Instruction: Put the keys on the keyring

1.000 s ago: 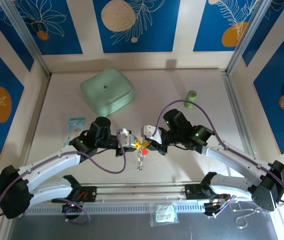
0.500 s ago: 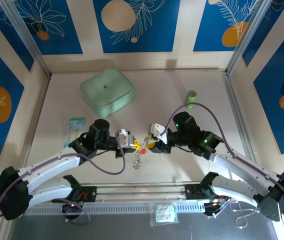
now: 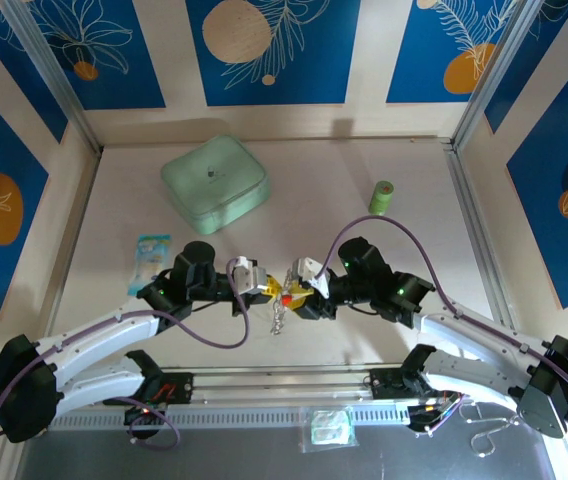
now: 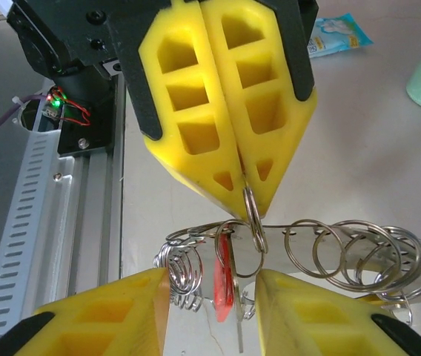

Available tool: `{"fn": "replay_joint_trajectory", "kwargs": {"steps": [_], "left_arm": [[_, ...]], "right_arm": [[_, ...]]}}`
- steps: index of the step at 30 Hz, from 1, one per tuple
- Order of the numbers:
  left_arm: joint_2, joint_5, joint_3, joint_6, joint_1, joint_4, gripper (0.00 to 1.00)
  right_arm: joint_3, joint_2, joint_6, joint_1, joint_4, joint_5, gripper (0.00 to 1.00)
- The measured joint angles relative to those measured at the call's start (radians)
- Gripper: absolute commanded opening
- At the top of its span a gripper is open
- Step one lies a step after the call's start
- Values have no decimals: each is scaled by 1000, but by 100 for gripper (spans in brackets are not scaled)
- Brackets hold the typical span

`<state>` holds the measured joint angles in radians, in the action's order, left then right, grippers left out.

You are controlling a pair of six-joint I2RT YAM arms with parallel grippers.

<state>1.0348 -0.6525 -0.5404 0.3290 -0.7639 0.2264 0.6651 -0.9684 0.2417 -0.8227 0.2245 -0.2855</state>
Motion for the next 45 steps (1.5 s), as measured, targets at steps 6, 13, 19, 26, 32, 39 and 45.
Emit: {"fn": "replay_joint_trajectory", "kwargs": {"steps": [6,13,19,26,32,39,45], "left_arm": [[-1,-1,3,-10,0,26,0],[-7,-14,4,-10,0,33,0],[-13,-27,6,-10,0,52,0],[-13,-49,11,-15,0,50,0],[-13,-53,11,-14,0,67,0],[-13,-53,11,-7,0,66,0],[-13,-53,13,-7,0,73,0]], "right_arm": [[0,-17,5,0,0,19,25],[21,-18,31,14,46,27,12],[36,-26,46,30,69,19,6],[40,-90,45,31,69,-15,8],[47,-72,50,38,82,-16,27],[39,31,57,41,60,-10,28],[24,47,52,41,4,-10,27]]}}
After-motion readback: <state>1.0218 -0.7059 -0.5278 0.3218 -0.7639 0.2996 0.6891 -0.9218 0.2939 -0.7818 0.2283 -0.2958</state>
